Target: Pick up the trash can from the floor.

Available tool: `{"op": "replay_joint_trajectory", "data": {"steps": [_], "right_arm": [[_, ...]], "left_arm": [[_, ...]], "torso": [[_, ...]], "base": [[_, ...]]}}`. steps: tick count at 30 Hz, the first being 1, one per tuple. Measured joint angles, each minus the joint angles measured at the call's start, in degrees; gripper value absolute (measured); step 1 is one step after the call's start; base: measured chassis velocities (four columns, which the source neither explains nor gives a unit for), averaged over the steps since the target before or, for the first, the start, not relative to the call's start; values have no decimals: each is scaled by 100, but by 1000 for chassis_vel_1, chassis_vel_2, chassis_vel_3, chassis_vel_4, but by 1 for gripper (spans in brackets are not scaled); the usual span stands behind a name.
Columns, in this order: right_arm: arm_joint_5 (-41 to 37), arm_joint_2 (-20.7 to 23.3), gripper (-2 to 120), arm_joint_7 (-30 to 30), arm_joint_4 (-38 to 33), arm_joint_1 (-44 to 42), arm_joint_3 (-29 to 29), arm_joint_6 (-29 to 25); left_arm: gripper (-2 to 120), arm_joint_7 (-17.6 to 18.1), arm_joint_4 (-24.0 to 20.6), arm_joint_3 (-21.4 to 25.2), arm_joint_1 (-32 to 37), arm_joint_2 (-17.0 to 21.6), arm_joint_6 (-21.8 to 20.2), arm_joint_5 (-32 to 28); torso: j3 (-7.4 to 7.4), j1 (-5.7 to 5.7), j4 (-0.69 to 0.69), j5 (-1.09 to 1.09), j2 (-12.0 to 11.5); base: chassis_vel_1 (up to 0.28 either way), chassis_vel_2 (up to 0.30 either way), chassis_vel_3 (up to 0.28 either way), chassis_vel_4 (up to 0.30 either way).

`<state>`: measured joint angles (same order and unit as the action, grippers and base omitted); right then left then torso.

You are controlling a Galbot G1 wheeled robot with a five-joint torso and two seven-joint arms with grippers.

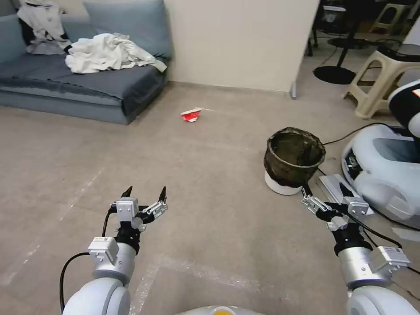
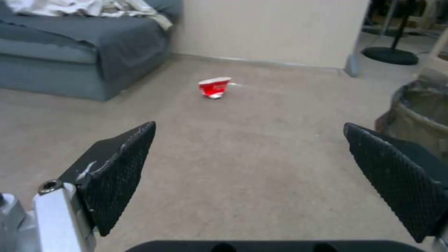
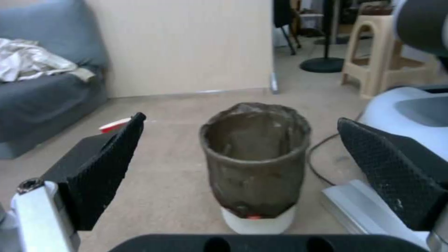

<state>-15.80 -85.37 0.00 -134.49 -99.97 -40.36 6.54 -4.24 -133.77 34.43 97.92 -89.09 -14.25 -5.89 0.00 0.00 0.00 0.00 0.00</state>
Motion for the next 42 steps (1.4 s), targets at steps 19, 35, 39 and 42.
{"op": "replay_joint_trajectory", "data": {"steps": [19,35,39,42], "right_arm": [[47,-31,100,-1,61,24,8,-181],[-1,-54,100,-105,167,25,35,-535],[-37,-54,100,-105,185,21,37,-583],[-43,-54,100,-107,188,20,37,-597]], "left_arm": [[100,36,85,2,-80,58,1,-53],[100,145,107,2,-109,82,2,-121],[100,145,108,-4,-110,82,2,-123],[100,144,108,-6,-111,83,2,-126]], "torso": [[0,1,0,0,0],[0,0,0,0,0],[0,0,0,0,0],[0,0,0,0,0]], "base": [[-118,-113,-108,-113],[-35,-40,-38,-34],[0,0,0,0],[0,0,0,0]]}}
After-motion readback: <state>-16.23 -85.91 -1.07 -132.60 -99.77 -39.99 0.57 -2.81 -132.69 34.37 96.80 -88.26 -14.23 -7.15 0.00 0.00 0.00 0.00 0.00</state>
